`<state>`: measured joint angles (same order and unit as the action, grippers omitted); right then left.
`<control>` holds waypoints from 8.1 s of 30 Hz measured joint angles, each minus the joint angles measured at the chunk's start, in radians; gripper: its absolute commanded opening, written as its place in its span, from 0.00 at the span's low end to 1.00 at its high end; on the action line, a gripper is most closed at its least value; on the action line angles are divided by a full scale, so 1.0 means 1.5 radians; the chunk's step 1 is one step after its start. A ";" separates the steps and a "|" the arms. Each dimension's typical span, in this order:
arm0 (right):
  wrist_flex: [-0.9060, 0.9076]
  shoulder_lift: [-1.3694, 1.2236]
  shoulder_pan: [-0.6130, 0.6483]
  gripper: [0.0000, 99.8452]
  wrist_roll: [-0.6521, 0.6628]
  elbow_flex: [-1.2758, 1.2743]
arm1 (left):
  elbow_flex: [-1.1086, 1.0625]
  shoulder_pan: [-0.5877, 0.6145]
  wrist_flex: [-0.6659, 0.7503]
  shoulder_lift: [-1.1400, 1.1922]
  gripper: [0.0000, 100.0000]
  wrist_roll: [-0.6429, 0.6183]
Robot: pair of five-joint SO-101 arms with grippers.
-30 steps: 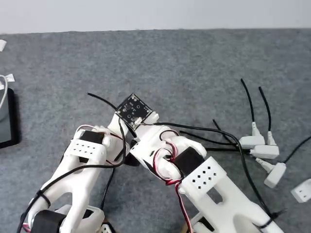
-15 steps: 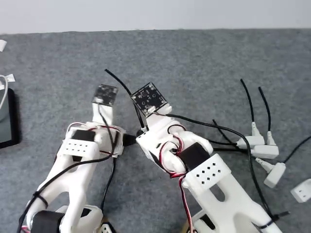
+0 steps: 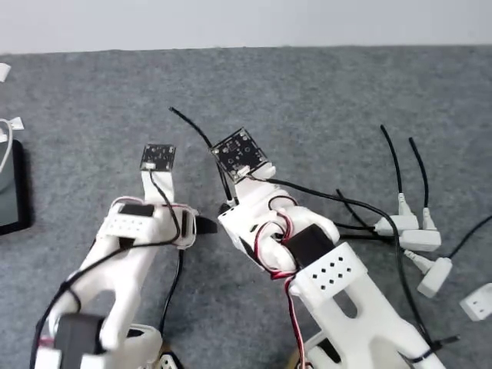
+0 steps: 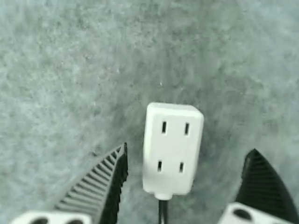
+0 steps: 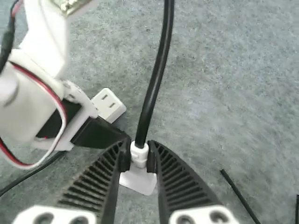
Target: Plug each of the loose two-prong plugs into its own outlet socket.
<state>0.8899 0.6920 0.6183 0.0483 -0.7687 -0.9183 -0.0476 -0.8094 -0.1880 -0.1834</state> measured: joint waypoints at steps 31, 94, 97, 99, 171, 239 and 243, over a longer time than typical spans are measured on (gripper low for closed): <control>0.046 0.000 -0.088 0.01 -0.004 -0.006 | 0.326 -0.152 -0.176 0.262 0.42 -0.275; 0.018 0.146 0.150 0.01 -0.018 -0.120 | -0.173 -0.037 -0.132 -0.340 0.01 0.297; 0.018 0.146 0.150 0.01 -0.018 -0.120 | -0.195 -0.040 -0.132 -0.387 0.01 0.327; 0.018 0.146 0.150 0.01 -0.018 -0.120 | -0.206 -0.041 -0.132 -0.412 0.01 0.336; -0.040 0.205 0.128 0.01 -0.031 -0.169 | -0.239 0.000 0.039 -0.371 0.01 0.327; -0.511 -0.313 0.013 0.01 0.075 -0.095 | -0.405 0.081 0.027 -0.701 0.02 0.230; -0.511 -0.359 0.013 0.01 0.075 -0.053 | -0.405 0.081 0.027 -0.701 0.02 0.230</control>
<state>0.1227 0.1534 0.6383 0.1603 -0.8485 -1.5259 0.0736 -0.7695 -1.2390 0.1619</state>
